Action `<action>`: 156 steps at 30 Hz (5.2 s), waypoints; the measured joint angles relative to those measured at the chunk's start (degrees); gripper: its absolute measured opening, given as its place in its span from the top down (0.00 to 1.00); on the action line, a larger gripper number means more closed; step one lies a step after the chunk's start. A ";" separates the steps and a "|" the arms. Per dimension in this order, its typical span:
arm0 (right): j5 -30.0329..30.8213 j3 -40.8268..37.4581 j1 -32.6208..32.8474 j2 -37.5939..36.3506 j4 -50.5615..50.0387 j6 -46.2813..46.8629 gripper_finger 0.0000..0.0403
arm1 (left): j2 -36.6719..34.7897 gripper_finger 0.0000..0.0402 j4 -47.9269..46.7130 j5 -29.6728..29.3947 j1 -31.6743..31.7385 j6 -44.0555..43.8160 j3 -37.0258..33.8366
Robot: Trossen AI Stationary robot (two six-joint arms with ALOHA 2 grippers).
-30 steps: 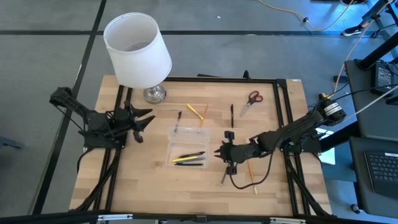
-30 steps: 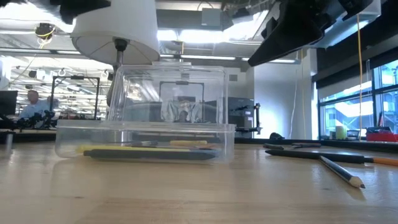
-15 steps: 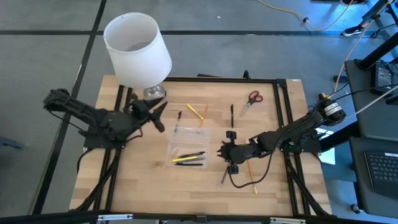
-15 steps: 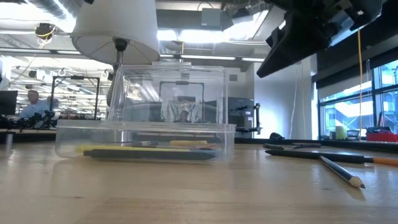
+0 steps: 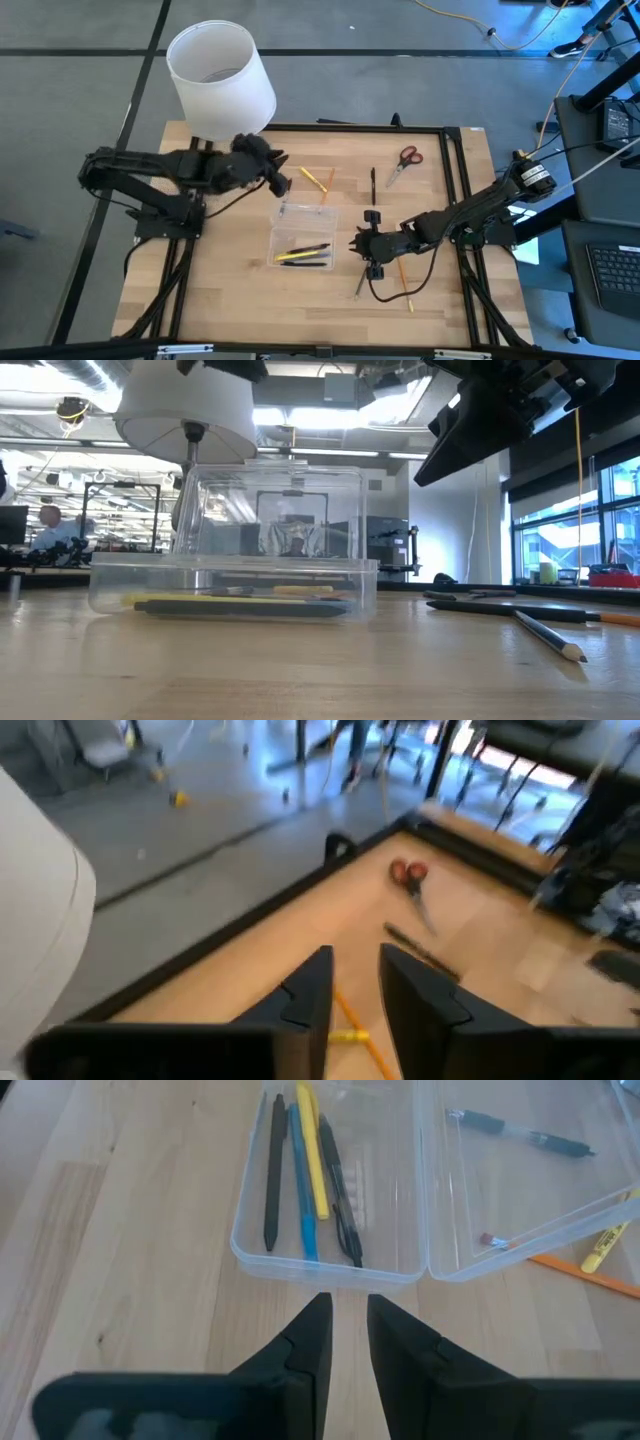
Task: Pick & place school supplies into a supply box
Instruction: Put the transparent pen into the transparent supply box
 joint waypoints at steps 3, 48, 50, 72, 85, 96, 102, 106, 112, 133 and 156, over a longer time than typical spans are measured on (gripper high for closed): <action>0.00 0.00 0.00 0.00 0.00 0.00 0.82 | 2.70 0.83 -4.11 6.83 3.89 -3.23 2.93; -0.66 0.00 0.00 0.00 -1.37 0.05 0.82 | 33.30 0.84 -9.87 27.79 19.68 -13.10 4.15; -0.66 0.00 0.00 0.00 -1.52 0.05 0.82 | 33.56 0.80 -9.88 28.22 20.02 -13.13 4.15; -0.68 0.00 0.00 0.02 -2.23 0.07 0.82 | 33.57 0.49 -10.31 32.17 19.68 -16.01 4.00; -0.68 0.00 0.00 0.02 -2.19 0.07 0.82 | 33.57 0.52 -10.52 31.02 22.09 -24.11 -1.24; -0.67 0.00 0.00 0.02 -2.12 0.07 0.82 | 33.94 0.53 -7.27 30.78 22.09 -24.48 -3.90; -0.67 0.00 0.00 0.02 -2.12 0.07 0.82 | 33.94 0.54 -7.14 30.11 21.77 -24.13 -3.90; -0.66 0.00 0.02 0.02 -2.12 0.07 0.82 | 34.05 0.56 -7.12 29.91 21.76 -24.64 -3.90; -0.67 0.00 0.00 0.02 -2.10 0.07 0.82 | 37.78 0.57 -6.62 31.24 21.84 -25.93 -3.87; -0.61 0.00 0.02 0.02 -2.08 -0.11 0.82 | 41.97 0.75 -6.15 33.49 21.93 -17.02 -3.68; -0.55 0.00 0.02 0.02 -2.14 -0.19 0.82 | 39.12 0.92 -8.57 34.54 21.04 -10.38 -4.36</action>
